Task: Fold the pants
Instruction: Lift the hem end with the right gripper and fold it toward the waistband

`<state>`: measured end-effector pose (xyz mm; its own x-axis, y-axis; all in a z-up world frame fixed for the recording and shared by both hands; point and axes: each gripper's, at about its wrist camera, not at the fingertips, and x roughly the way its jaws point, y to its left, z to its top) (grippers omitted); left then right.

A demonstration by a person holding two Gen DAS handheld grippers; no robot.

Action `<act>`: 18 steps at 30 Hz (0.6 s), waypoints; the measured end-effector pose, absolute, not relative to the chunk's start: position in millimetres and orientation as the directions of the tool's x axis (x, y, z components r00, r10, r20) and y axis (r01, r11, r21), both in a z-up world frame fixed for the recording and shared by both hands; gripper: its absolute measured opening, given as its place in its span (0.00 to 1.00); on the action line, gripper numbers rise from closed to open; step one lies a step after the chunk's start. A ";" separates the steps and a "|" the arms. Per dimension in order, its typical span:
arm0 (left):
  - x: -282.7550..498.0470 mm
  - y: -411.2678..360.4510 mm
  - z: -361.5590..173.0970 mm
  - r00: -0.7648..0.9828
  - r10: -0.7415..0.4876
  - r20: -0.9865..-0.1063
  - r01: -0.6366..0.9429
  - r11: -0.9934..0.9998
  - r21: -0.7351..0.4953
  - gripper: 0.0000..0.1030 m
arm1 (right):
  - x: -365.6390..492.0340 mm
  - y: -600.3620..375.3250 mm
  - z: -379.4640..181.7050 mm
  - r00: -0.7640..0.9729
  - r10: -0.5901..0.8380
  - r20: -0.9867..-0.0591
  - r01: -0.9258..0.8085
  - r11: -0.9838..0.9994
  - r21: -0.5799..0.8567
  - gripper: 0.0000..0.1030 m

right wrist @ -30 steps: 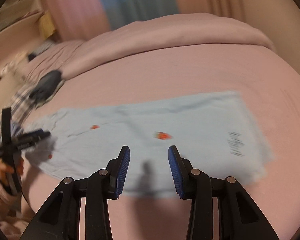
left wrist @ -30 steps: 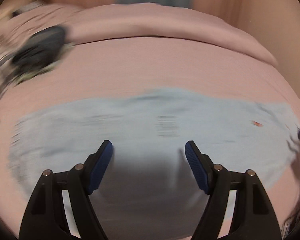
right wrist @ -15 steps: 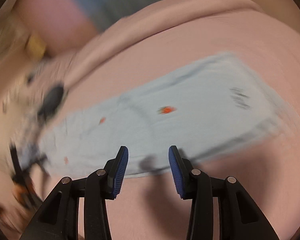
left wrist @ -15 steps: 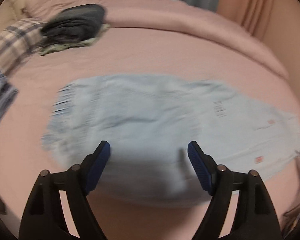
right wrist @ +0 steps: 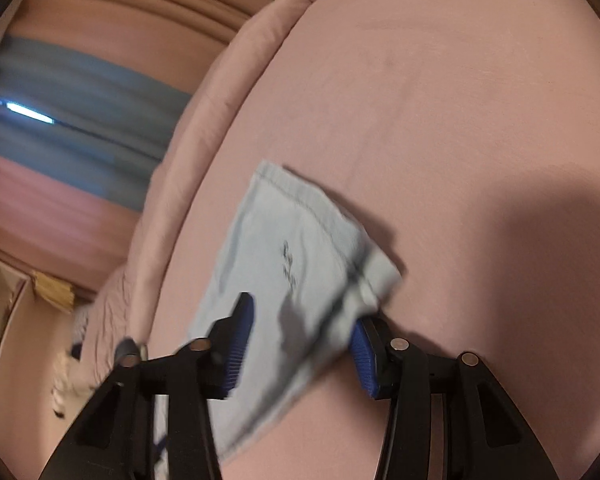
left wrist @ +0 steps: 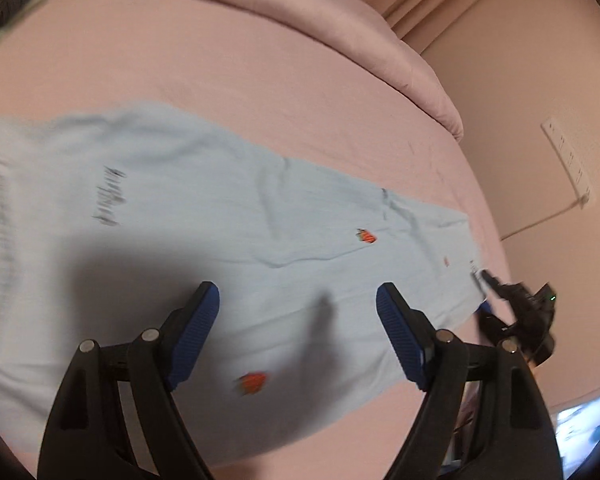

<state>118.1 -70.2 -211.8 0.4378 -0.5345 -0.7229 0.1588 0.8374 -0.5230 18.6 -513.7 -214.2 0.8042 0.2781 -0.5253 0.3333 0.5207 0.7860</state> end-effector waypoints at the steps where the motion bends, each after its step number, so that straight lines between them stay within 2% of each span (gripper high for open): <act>1: 120.5 -77.2 -216.4 0.429 -0.538 -0.725 0.143 0.833 -0.534 0.79 | 21.6 -512.6 -213.5 0.804 0.265 -0.533 0.338 0.534 0.775 0.28; 2: 121.4 -80.1 -220.0 0.430 -0.532 -0.729 0.132 0.836 -0.533 0.79 | 24.0 -509.4 -212.6 0.802 0.261 -0.537 0.340 0.540 0.770 0.18; 3: 121.7 -81.2 -221.4 0.437 -0.524 -0.731 0.127 0.841 -0.526 0.79 | 24.3 -506.8 -213.7 0.802 0.262 -0.536 0.339 0.539 0.771 0.14; 9: 122.9 -92.0 -219.0 0.444 -0.470 -0.763 0.189 0.881 -0.433 0.81 | 25.4 -497.4 -186.4 0.804 0.227 -0.550 0.313 0.625 0.715 0.10; 13: 123.0 -73.2 -217.5 0.428 -0.539 -0.726 0.131 0.831 -0.540 0.81 | 33.0 -456.9 -131.4 0.826 0.198 -0.528 0.192 0.781 0.594 0.07; 18: 107.9 -19.3 -213.8 0.478 -0.633 -0.609 0.065 0.717 -0.694 0.82 | 48.6 -373.9 -74.7 0.830 0.225 -0.511 -0.010 0.921 0.390 0.07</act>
<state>107.9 -19.3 -213.8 0.4779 -0.6331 -0.6089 0.0652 0.7169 -0.6941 48.6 -373.9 -74.7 0.8298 0.2254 -0.5106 -0.0099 0.9206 0.3903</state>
